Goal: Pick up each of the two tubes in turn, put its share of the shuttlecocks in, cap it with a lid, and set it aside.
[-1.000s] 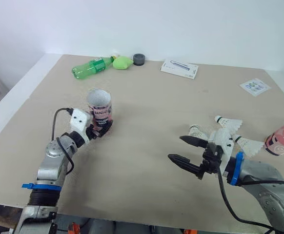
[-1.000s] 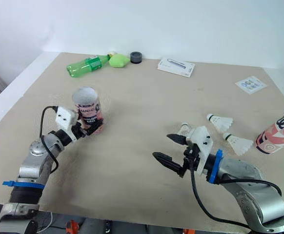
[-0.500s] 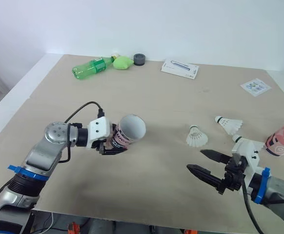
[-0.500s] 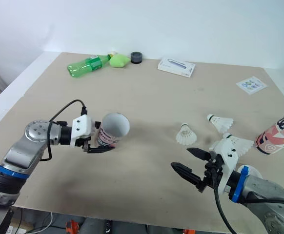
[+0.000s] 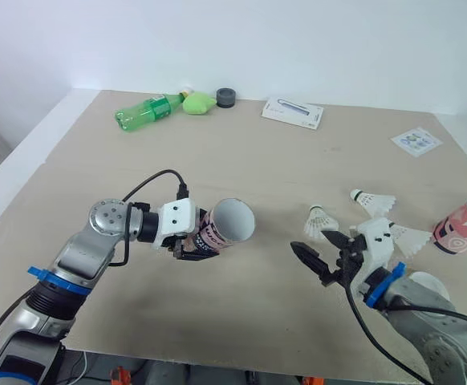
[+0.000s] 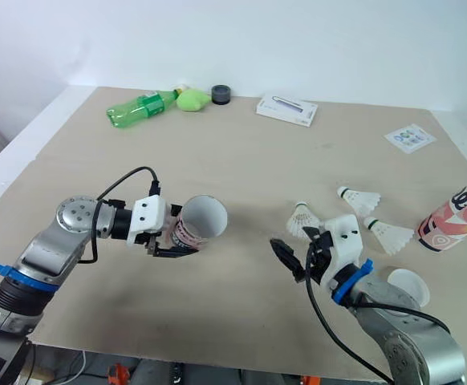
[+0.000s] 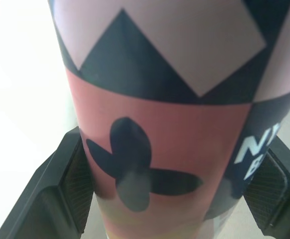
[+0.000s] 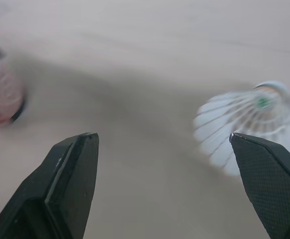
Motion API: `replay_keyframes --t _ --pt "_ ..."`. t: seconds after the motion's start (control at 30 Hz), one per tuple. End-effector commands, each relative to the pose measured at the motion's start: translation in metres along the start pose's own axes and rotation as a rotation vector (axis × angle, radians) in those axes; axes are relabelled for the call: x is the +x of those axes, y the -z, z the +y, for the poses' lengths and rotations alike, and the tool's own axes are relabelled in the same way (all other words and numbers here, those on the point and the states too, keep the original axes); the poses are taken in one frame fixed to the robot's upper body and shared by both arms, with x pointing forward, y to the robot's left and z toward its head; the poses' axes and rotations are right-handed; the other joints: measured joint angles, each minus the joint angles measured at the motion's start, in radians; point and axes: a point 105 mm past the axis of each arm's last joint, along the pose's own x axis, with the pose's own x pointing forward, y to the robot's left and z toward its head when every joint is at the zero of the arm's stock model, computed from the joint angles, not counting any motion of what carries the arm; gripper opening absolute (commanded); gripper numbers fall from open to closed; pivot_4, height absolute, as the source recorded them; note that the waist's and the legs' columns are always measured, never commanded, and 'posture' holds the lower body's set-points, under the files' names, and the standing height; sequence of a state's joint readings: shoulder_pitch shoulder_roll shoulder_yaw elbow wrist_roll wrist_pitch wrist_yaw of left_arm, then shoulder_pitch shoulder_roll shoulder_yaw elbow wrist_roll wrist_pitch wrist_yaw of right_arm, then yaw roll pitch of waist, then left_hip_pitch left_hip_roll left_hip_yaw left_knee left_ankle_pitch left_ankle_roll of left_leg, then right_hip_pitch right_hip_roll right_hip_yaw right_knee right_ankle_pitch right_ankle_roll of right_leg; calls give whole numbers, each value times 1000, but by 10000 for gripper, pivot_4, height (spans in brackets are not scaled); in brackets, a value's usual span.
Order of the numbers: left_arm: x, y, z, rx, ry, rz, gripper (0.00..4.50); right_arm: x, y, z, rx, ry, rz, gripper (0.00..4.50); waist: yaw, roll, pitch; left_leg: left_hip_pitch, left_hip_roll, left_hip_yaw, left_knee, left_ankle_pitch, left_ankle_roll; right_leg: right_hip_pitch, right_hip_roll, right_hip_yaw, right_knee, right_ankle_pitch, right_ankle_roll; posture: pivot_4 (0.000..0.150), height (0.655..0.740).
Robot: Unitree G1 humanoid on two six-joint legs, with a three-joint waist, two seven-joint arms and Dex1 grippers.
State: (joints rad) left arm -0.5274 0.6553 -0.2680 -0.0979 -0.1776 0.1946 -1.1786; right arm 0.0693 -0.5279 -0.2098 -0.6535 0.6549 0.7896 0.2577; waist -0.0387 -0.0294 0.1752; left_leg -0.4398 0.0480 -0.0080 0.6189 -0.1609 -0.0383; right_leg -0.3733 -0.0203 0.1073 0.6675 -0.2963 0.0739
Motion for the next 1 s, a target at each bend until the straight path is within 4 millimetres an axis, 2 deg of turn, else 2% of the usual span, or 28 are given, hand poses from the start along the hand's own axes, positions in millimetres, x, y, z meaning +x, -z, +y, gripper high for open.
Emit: replay_keyframes --t 0.03,0.13,0.3,0.63,0.77,0.8,0.9,0.97,1.0 --pt "-4 -3 4 27 4 35 37192 7 0 -9 -7 73 -3 45000 0 0 0 0 0 0 0 0 0 0 0 0 0 0 0 1500 7294" --pt "-6 -4 5 8 13 47 37192 16 6 -18 5 145 18 45000 -1 0 0 0 0 0 0 0 0 0 0 0 0 0 0 1500 7294" --pt "-9 -9 5 -57 38 66 37192 23 4 -12 28 148 0 45000 -4 1 0 0 0 0 0 0 0 -1 1 0 1 0 -1 1500 7294" --pt "-11 -11 3 -60 61 95 37192 37 -1 -21 19 238 -13 45000 -7 1 0 0 0 -1 0 0 0 -2 1 0 3 -1 -1 1500 7294" --pt "-9 -12 1 -67 60 89 36891 37 2 -34 13 294 -5 32732 -7 1 0 -1 0 0 -1 0 0 -2 1 0 3 -1 -2 1500 7294" --pt "-9 -12 0 -68 60 88 36891 36 3 -35 15 299 -4 26651 -7 1 0 -1 0 0 -1 0 0 -2 1 0 3 0 -3 1500 7294" --pt "-9 -13 -1 -76 58 86 36891 35 1 -39 9 309 -14 13894 -7 1 0 -1 0 0 -1 0 0 -3 1 0 3 1 -5 1500 7294" --pt "-10 -13 -2 -80 57 86 36891 34 -1 -40 7 303 -22 3367 -7 1 0 -1 0 0 -1 0 0 -3 1 0 4 1 -5 1500 7294" --pt "-10 -13 -2 -81 56 88 36891 34 -2 -40 7 302 -23 339 -7 1 0 -1 0 0 0 0 0 -3 1 0 4 1 -5 1500 7294"
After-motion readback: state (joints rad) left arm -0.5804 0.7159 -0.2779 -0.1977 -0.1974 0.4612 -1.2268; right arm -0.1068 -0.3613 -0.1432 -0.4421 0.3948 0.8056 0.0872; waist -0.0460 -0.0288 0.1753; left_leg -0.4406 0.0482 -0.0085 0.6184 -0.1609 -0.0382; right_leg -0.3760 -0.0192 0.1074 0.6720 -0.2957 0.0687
